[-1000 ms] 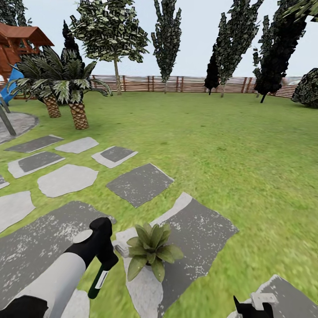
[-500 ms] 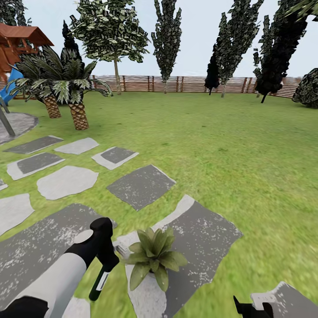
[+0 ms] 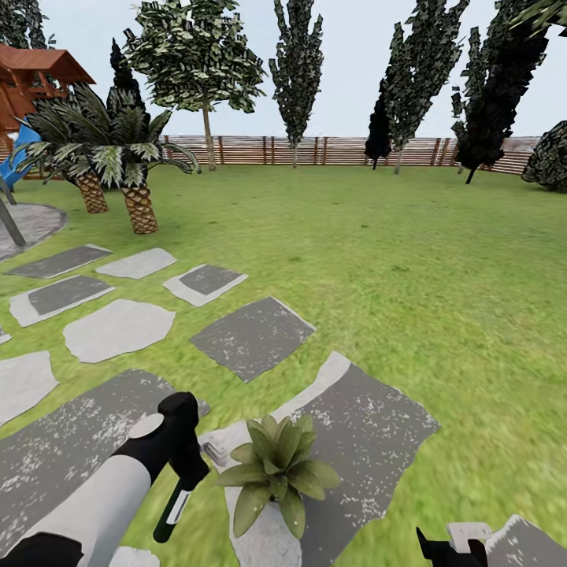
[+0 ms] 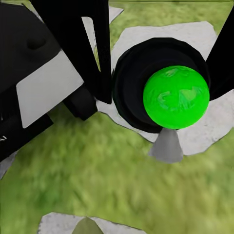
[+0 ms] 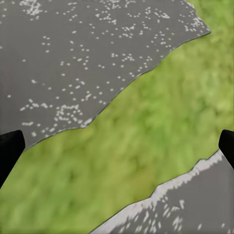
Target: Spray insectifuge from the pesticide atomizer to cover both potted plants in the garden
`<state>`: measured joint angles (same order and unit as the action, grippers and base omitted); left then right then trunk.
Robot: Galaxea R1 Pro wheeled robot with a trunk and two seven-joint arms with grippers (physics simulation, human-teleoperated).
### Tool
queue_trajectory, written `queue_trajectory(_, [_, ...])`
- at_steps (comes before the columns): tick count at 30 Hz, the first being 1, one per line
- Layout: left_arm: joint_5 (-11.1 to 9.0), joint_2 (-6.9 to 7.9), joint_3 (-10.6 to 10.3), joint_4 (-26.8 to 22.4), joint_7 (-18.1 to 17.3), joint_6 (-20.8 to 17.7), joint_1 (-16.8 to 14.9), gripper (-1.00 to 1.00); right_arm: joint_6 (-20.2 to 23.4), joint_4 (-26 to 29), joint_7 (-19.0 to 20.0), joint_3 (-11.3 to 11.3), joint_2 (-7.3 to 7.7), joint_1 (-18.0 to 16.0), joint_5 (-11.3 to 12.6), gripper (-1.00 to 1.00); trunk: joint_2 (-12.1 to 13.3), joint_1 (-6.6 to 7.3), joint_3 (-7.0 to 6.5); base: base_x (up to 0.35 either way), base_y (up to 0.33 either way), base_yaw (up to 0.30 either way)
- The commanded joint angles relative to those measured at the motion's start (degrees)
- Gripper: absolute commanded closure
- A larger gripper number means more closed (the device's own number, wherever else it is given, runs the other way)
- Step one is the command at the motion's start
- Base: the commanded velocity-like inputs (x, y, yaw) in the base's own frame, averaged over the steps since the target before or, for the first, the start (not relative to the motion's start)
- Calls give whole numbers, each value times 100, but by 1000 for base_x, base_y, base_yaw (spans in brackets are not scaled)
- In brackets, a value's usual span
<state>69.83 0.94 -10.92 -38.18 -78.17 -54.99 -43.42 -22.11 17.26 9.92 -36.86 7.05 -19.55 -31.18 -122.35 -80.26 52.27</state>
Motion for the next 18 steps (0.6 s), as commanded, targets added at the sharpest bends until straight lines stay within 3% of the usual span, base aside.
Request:
queue_trajectory(1, [33,25,-24,-5,-53,-49,8,100,-21,-1,45,-49,-2,-5,-19,-100,-2,1,5,0,0,0])
queue_trajectory(11, [29,241,-27,3,-33,-13,366,100,-21,-3,45,-49,-2,-5,-21,-100,-2,1,5,0,0,0])
queue_trajectory(18, [23,63,-11,-52,-24,-27,376,100,-21,-3,45,-49,-2,-5,-22,-100,-2,1,5,0,0,0])
